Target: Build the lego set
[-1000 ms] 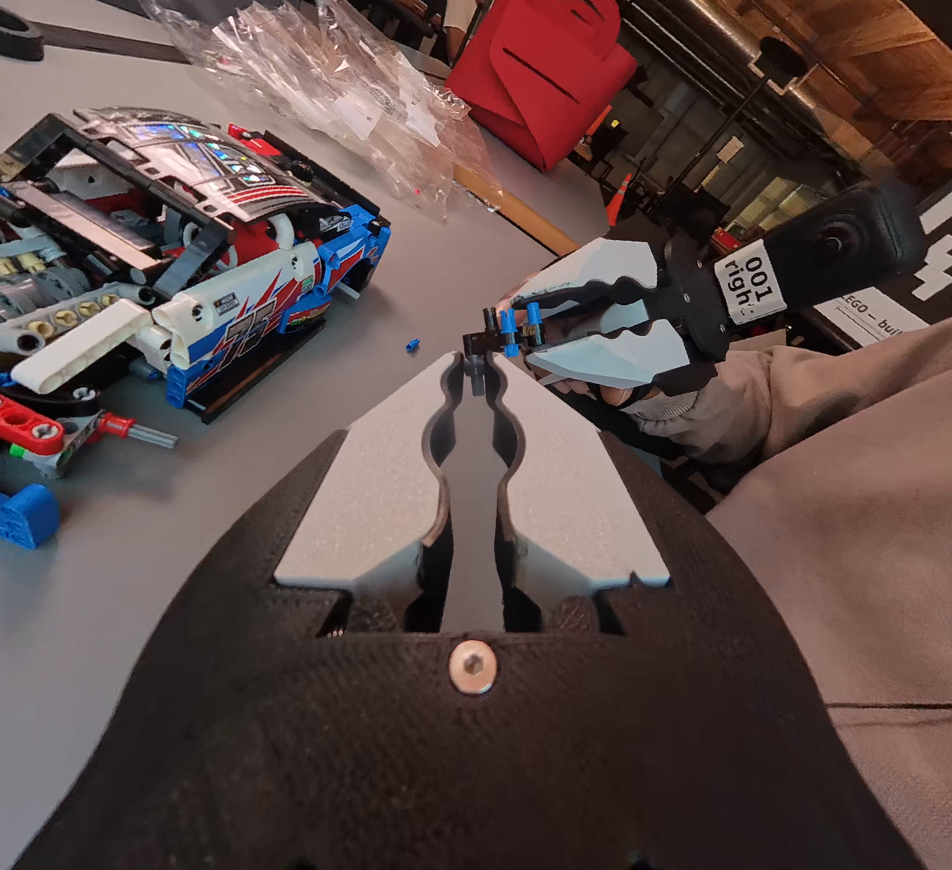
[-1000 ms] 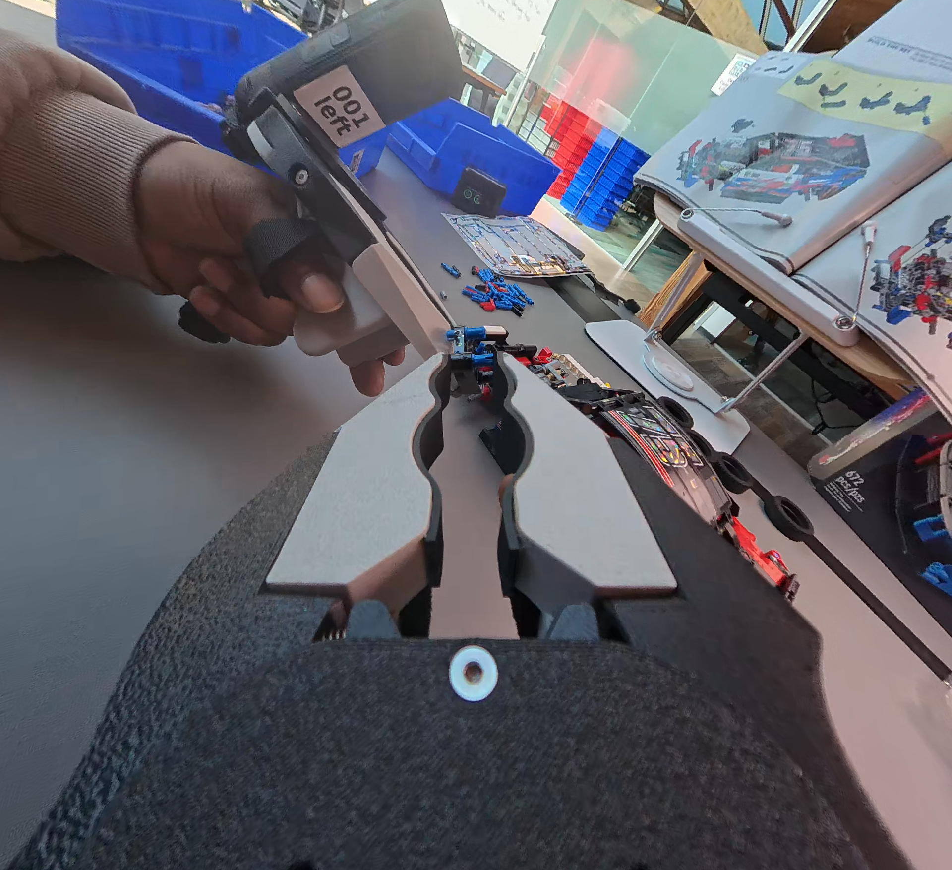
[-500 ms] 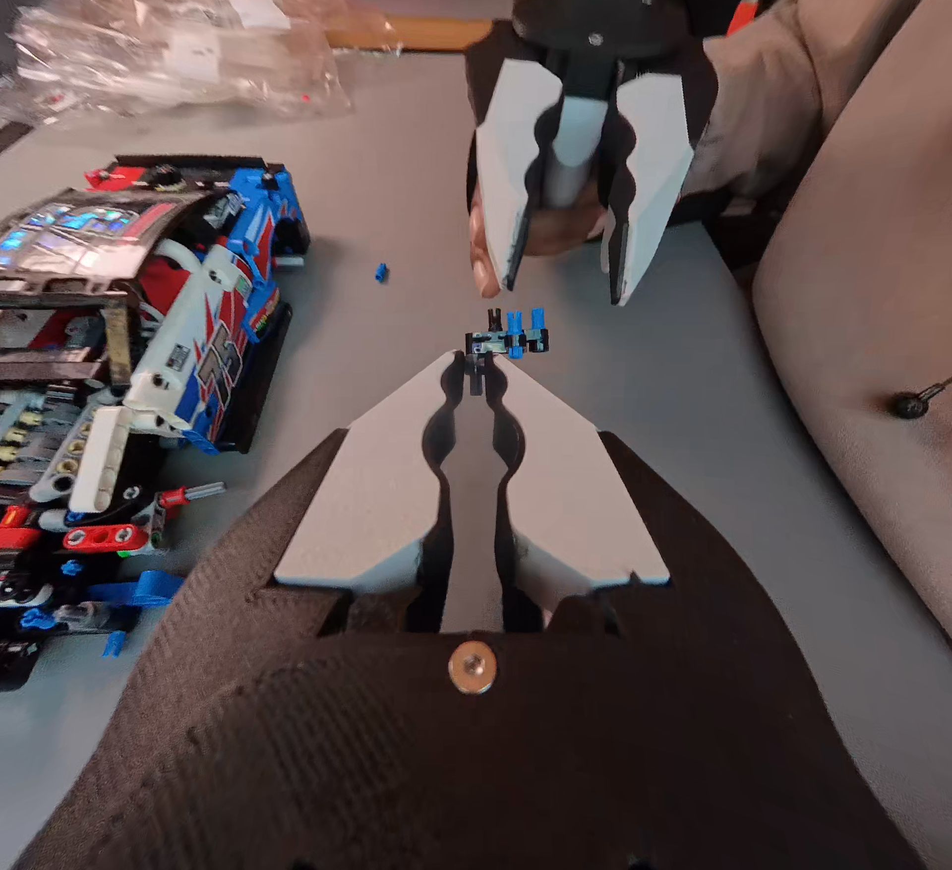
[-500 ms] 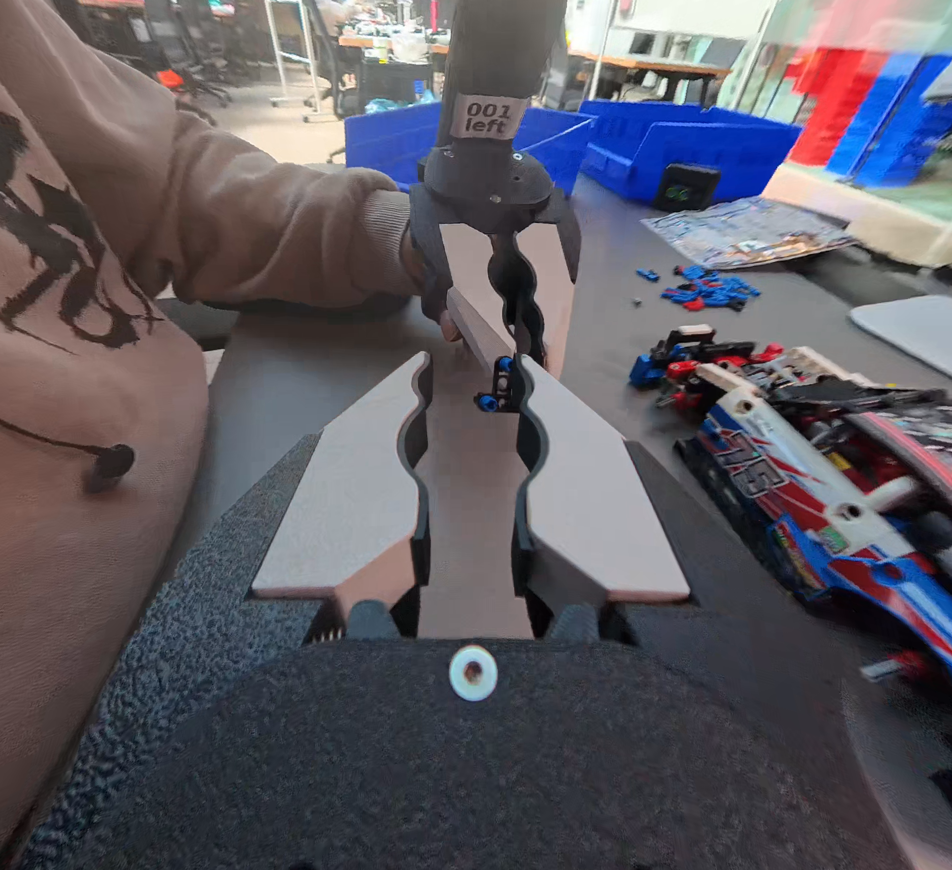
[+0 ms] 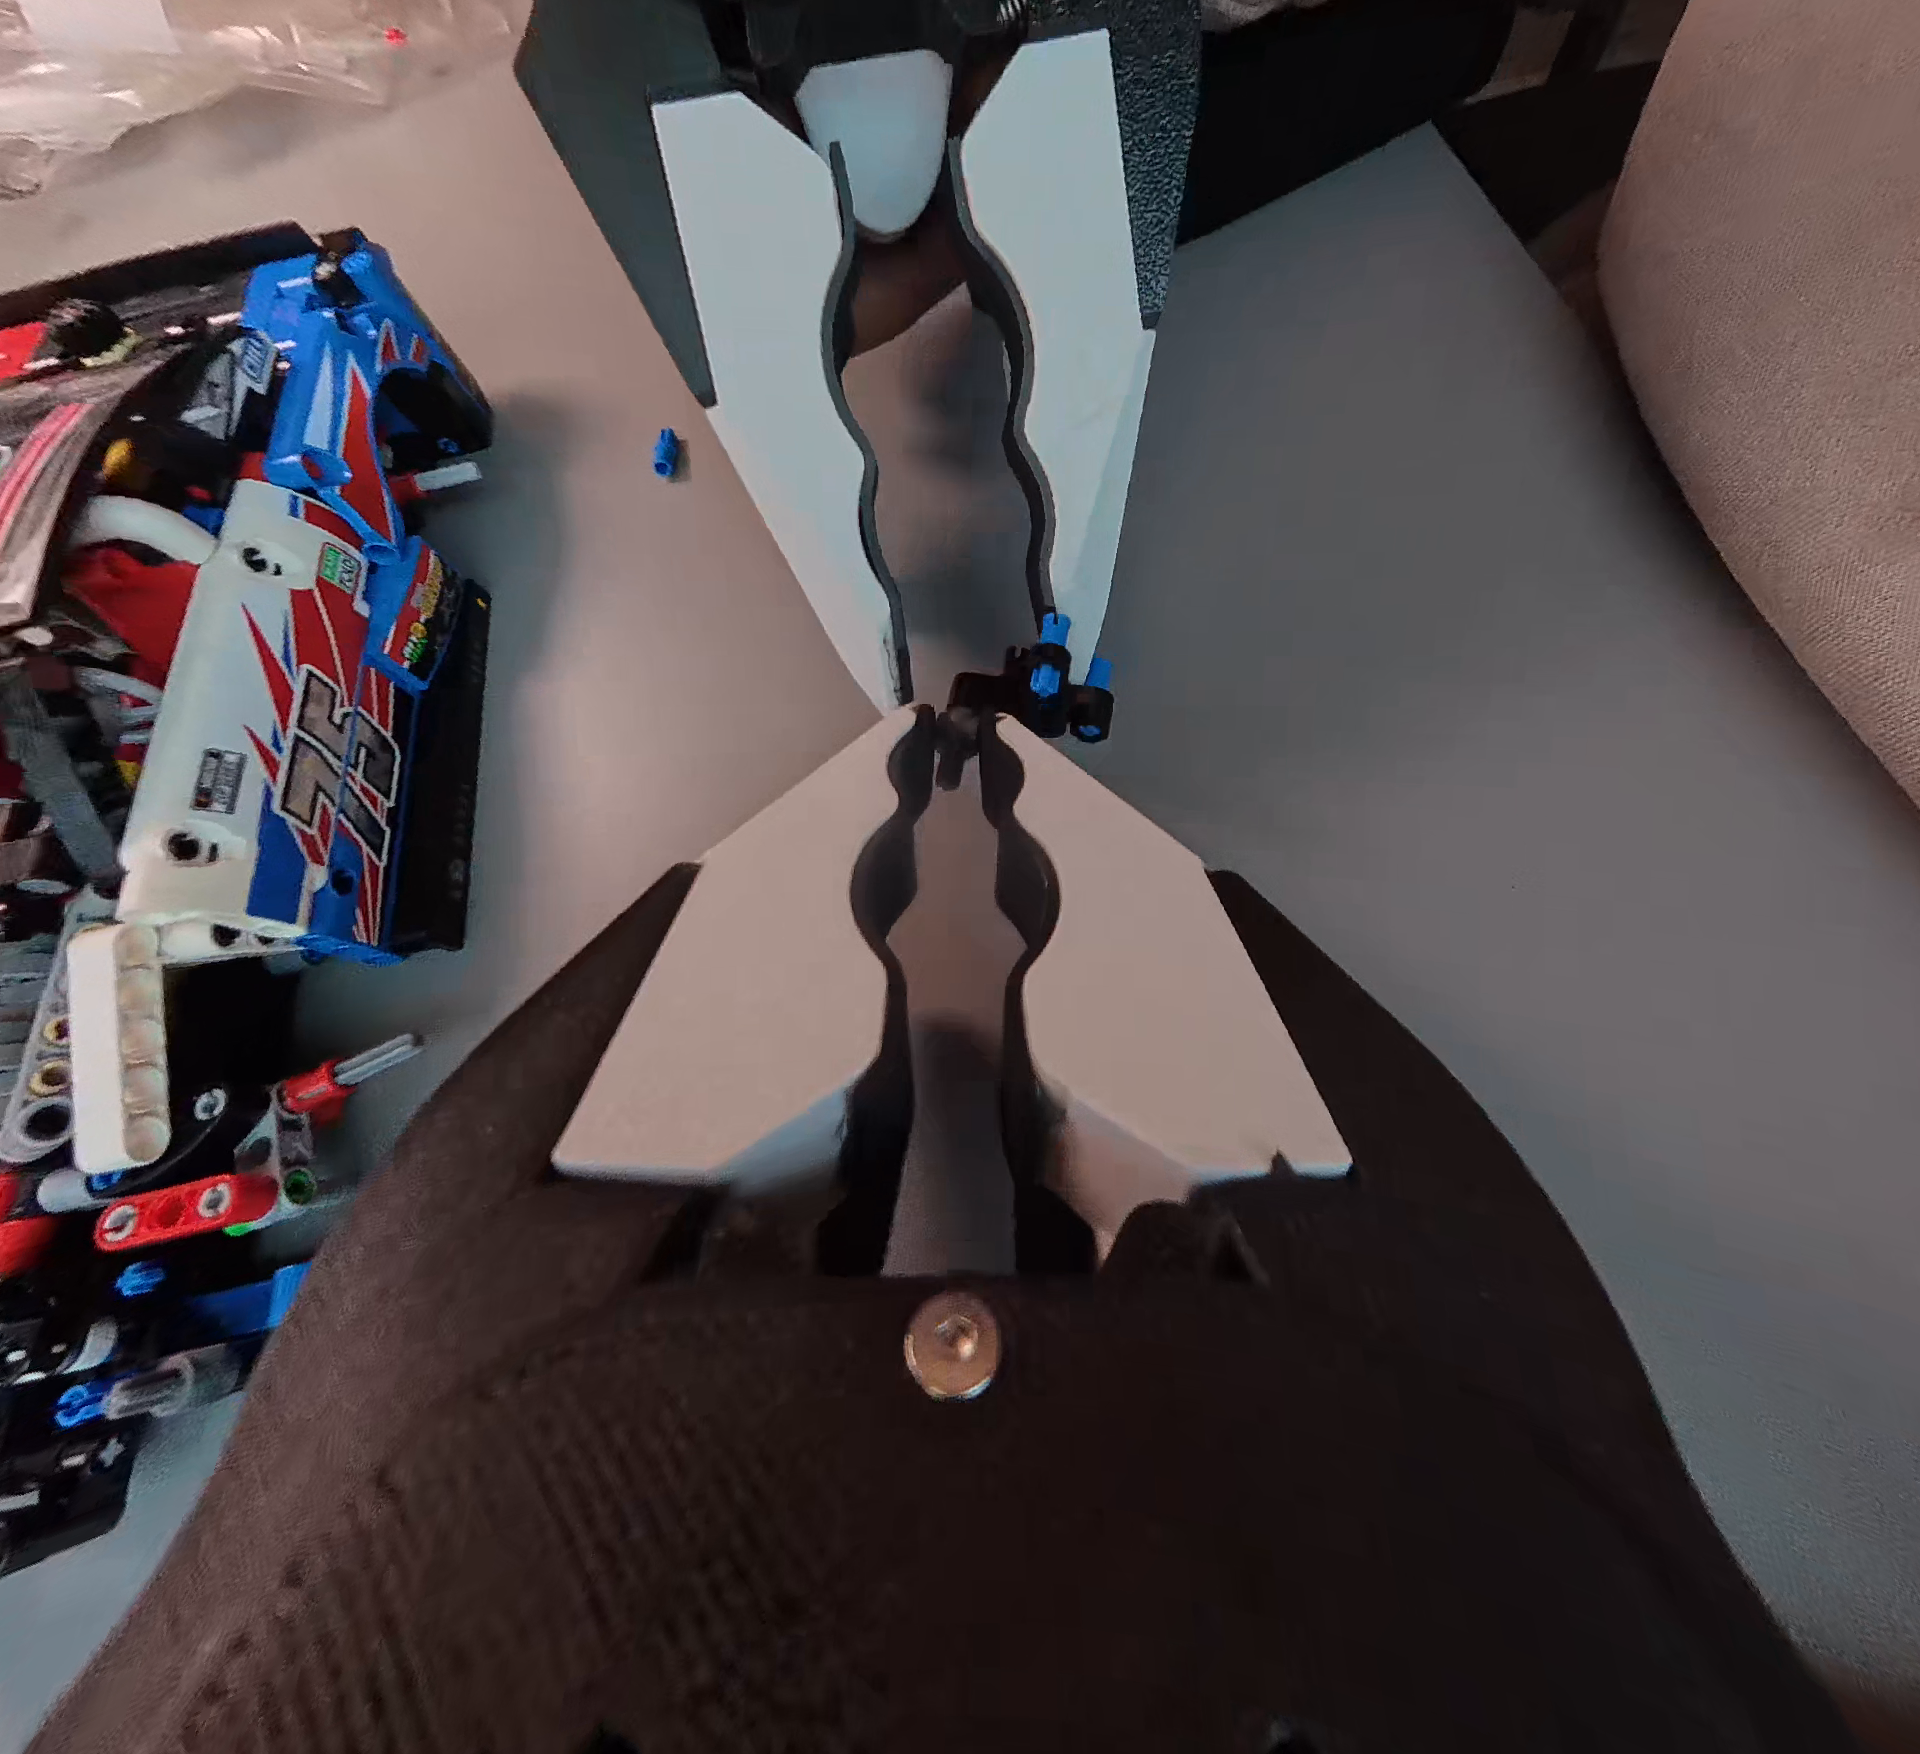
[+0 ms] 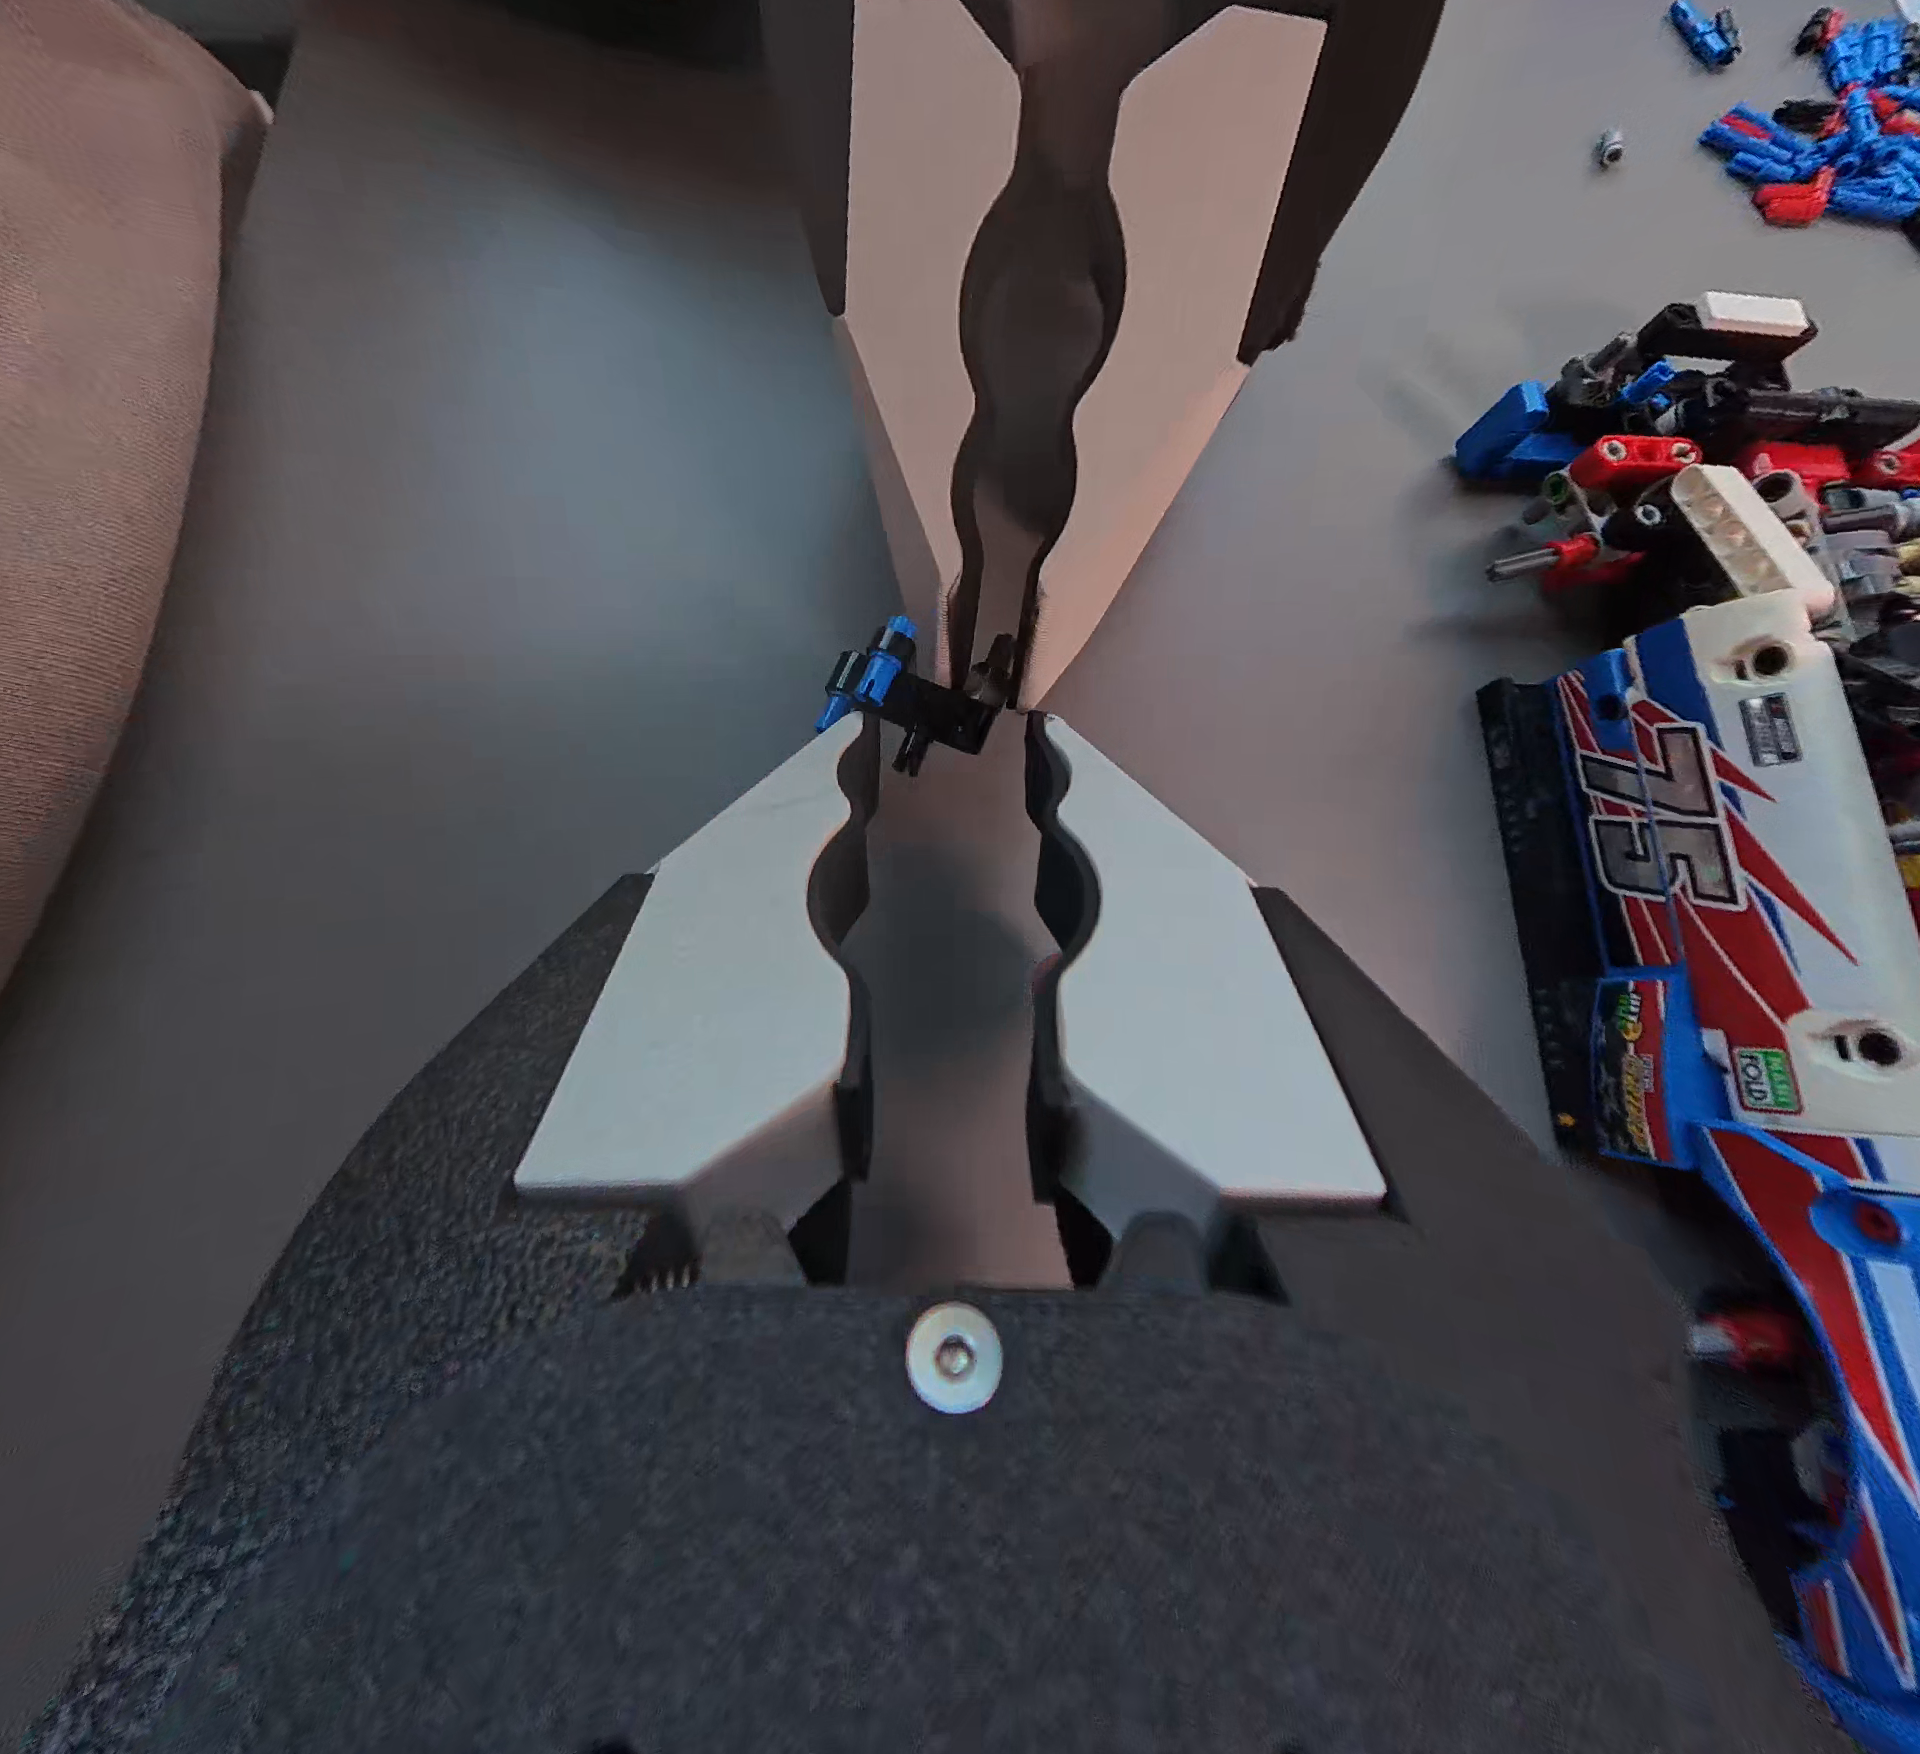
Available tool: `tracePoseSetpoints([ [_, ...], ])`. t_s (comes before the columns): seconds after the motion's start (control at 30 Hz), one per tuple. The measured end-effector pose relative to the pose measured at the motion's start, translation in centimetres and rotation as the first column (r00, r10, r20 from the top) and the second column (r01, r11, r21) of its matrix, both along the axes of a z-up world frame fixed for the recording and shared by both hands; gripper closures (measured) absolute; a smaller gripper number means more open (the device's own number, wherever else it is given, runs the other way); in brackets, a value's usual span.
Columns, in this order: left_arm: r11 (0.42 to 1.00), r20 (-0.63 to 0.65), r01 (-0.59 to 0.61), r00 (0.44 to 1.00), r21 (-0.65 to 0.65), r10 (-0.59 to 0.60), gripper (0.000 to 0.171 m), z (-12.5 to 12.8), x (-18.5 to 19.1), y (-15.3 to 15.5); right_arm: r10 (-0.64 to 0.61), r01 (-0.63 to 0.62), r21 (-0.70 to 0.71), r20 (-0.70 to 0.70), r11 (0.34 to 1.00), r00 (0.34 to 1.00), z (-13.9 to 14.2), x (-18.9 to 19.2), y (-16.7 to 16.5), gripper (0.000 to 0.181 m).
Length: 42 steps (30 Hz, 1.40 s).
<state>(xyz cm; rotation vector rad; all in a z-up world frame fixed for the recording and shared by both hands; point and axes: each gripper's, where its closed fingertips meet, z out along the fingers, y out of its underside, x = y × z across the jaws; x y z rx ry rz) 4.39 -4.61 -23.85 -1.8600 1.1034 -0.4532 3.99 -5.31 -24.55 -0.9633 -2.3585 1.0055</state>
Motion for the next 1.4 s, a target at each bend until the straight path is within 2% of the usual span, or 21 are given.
tracePoseSetpoints([
  [0.07,0.998,0.049,-0.037,0.998,0.053,0.034,0.165,1.0,-0.6,0.4,0.025,-0.026,-0.067,-0.001,0.997,1.0,0.7,-0.4,0.1,0.162],
  [0.17,0.985,0.149,-0.111,0.985,0.13,0.091,0.164,3.1,-1.5,0.9,-0.013,0.009,-0.279,-0.011,0.96,1.0,2.6,-1.1,0.4,0.163],
  [0.27,0.958,0.229,-0.183,0.964,0.219,0.132,0.164,5.2,-2.0,1.5,-0.095,0.075,-0.494,-0.016,0.866,0.995,4.5,-1.5,1.1,0.162],
  [0.37,0.934,0.31,-0.242,0.938,0.264,0.156,0.164,6.9,-2.3,2.0,-0.151,0.114,-0.669,0.003,0.734,0.989,6.2,-1.8,1.6,0.158],
  [0.43,0.915,0.337,-0.292,0.922,0.279,0.191,0.165,7.4,-2.6,2.4,-0.132,0.105,-0.747,0.023,0.657,0.991,7.0,-1.6,1.2,0.154],
  [0.5,0.904,0.315,-0.317,0.923,0.288,0.223,0.165,7.1,-2.7,2.7,-0.128,0.1,-0.771,0.024,0.629,0.991,7.4,-1.6,0.8,0.163],
  [0.53,0.898,0.304,-0.329,0.922,0.294,0.238,0.165,7.0,-2.9,2.8,-0.12,0.086,-0.768,0.012,0.635,0.993,7.5,-1.5,0.6,0.178],
  [0.57,0.895,0.306,-0.333,0.921,0.296,0.241,0.165,7.0,-2.9,2.8,-0.125,0.077,-0.754,-0.007,0.652,0.992,7.5,-1.5,0.4,0.181],
  [0.63,0.894,0.314,-0.341,0.917,0.291,0.248,0.165,7.1,-2.9,2.7,-0.136,0.066,-0.733,-0.038,0.678,0.99,7.6,-1.5,0.4,0.181],
  [0.87,0.883,0.363,-0.386,0.889,0.265,0.28,0.165,7.5,-3.4,3.1,-0.184,0.042,-0.734,-0.114,0.678,0.976,8.9,-1.3,1.5,0.181],
  [1.0,0.889,0.402,-0.387,0.875,0.244,0.271,0.165,7.9,-3.4,3.0,-0.225,0.045,-0.726,-0.153,0.686,0.962,9.5,-1.2,2.6,0.168],
  [1.1,0.91,0.444,-0.359,0.864,0.208,0.239,0.165,8.1,-2.9,2.7,-0.272,0.055,-0.675,-0.22,0.736,0.937,9.6,-1.6,3.3,0.16],
  [1.2,0.919,0.461,-0.342,0.859,0.195,0.222,0.165,8.1,-2.6,2.5,-0.254,0.032,-0.641,-0.256,0.767,0.933,9.6,-1.6,2.6,0.151],
  [1.4,0.929,0.462,-0.323,0.862,0.179,0.21,0.165,8.0,-2.2,2.3,-0.22,-0.002,-0.634,-0.273,0.774,0.937,9.6,-1.4,1.7,0.155],
])
